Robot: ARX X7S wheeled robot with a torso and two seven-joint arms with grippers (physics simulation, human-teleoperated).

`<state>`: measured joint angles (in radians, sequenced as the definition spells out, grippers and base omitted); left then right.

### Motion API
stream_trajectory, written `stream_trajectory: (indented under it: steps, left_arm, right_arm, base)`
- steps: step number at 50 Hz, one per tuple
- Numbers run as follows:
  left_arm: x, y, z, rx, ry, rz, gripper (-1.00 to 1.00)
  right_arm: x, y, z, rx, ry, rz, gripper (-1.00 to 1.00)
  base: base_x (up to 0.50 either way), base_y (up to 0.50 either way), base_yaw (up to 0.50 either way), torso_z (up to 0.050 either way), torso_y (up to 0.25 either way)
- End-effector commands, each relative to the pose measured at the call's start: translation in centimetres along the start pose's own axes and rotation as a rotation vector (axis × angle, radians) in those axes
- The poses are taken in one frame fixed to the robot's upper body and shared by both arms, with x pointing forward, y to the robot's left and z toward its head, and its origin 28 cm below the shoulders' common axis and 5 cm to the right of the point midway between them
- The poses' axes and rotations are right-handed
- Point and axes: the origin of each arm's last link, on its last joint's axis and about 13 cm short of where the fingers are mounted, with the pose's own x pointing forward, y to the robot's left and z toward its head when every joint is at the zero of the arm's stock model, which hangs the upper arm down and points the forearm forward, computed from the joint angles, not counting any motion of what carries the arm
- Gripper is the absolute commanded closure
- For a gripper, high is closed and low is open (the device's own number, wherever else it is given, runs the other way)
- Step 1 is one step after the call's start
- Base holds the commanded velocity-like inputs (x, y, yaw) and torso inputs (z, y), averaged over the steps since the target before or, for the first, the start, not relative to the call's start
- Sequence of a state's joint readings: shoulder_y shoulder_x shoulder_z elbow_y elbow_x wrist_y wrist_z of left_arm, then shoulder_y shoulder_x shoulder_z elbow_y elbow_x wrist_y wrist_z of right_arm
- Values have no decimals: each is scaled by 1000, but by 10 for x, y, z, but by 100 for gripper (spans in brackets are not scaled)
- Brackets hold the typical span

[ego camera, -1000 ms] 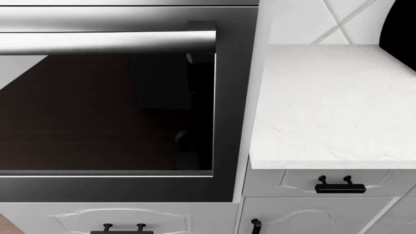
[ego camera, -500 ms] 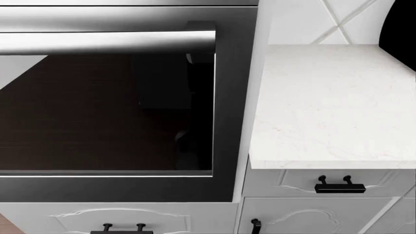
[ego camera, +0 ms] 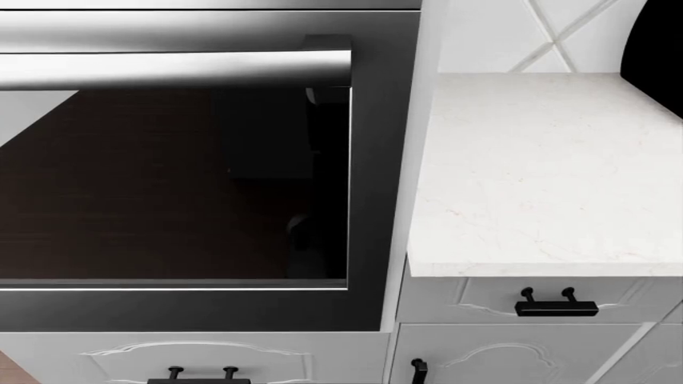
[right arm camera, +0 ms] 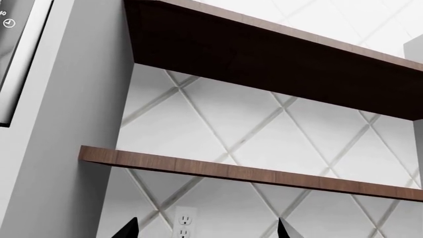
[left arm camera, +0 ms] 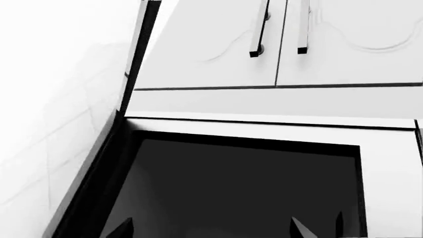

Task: Open the microwave door

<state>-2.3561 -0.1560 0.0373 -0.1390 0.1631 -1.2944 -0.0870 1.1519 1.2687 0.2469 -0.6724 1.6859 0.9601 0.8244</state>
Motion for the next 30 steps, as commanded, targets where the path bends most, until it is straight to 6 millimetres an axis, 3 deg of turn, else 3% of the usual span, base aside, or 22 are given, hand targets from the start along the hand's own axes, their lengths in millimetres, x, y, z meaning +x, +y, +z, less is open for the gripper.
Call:
stream_trajectory:
  steps: [1,14,30]
  left_arm:
    - [3,62,2,87,-47,297,-100]
    - [-7,105,7,179,-67,441,-100]
    - [-8,139,9,414,-10,483,-100]
  right_arm:
    - [1,2,-3,-2,7,5,-100]
    - [1,4,-5,-4,14,8,-100]
    - [3,8,-6,-8,20,20,-100]
  base:
    - [0,0,0,0,0]
    - [0,0,0,0,0]
    - [0,0,0,0,0]
